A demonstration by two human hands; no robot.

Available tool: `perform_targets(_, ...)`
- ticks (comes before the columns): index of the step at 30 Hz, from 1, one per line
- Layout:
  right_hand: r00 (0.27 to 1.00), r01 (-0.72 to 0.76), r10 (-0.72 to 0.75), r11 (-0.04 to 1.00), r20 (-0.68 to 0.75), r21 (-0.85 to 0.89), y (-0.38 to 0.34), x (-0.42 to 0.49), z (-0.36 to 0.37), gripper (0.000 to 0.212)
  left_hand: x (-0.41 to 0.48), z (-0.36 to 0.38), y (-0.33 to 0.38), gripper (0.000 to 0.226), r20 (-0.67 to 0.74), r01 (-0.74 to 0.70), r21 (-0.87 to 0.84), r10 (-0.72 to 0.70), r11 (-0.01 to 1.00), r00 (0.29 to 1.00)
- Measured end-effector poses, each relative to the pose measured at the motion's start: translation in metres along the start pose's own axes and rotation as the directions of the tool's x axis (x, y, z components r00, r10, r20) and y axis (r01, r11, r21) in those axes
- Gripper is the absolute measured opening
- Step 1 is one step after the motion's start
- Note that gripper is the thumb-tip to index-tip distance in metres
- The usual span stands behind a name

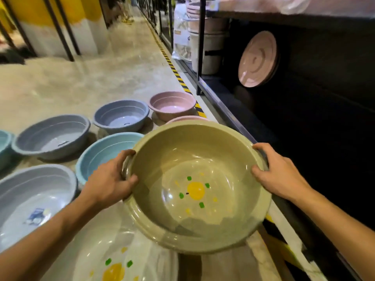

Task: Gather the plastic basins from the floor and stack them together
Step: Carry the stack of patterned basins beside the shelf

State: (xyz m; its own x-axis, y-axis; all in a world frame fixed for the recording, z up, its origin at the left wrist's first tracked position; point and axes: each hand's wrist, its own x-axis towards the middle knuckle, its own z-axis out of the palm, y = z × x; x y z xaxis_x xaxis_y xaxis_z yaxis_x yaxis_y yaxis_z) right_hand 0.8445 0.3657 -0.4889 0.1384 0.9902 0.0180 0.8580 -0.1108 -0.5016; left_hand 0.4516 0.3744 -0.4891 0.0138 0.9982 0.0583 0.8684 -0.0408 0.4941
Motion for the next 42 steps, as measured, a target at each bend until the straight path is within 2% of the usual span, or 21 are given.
perform_targets(5, 0.995, 0.091, -0.09, 0.996, 0.053, -0.021, -0.06, -0.014, -0.005, 0.056, -0.049, -0.06, -0.028, 0.066, -0.005, 0.046, 0.027, -0.046, 0.999, 0.999)
perform_targets(9, 0.978, 0.19, -0.187, 0.982, 0.092, -0.02, -0.117, -0.03, 0.005, 0.052, -0.091, -0.107, -0.065, 0.065, -0.069, 0.091, 0.016, -0.09, 0.996, 0.994)
perform_targets(15, 0.932, 0.316, -0.321, 0.947, 0.169, 0.057, -0.178, -0.053, 0.042, 0.053, -0.16, -0.149, -0.113, 0.073, -0.1, 0.161, 0.007, -0.159, 0.987, 0.982)
perform_targets(19, 0.906, 0.363, -0.363, 0.931, 0.217, 0.044, -0.204, -0.071, 0.065, 0.053, -0.195, -0.16, -0.14, 0.064, -0.145, 0.166, 0.045, -0.158, 0.985, 0.977)
perform_targets(23, 0.889, 0.408, -0.404, 0.912, 0.213, 0.026, -0.215, -0.085, 0.085, 0.06, -0.218, -0.161, -0.159, 0.06, -0.172, 0.205, 0.082, -0.189, 0.975, 0.967)
perform_targets(33, 0.888, 0.408, -0.354, 0.901, 0.294, -0.147, -0.2, -0.113, 0.119, 0.062, -0.244, -0.123, -0.179, 0.06, -0.1, 0.261, 0.107, -0.251, 0.959, 0.963)
perform_targets(42, 0.875, 0.455, -0.395, 0.868, 0.28, -0.2, -0.181, -0.119, 0.138, 0.06, -0.256, -0.085, -0.196, 0.081, -0.079, 0.234, 0.184, -0.223, 0.955, 0.972)
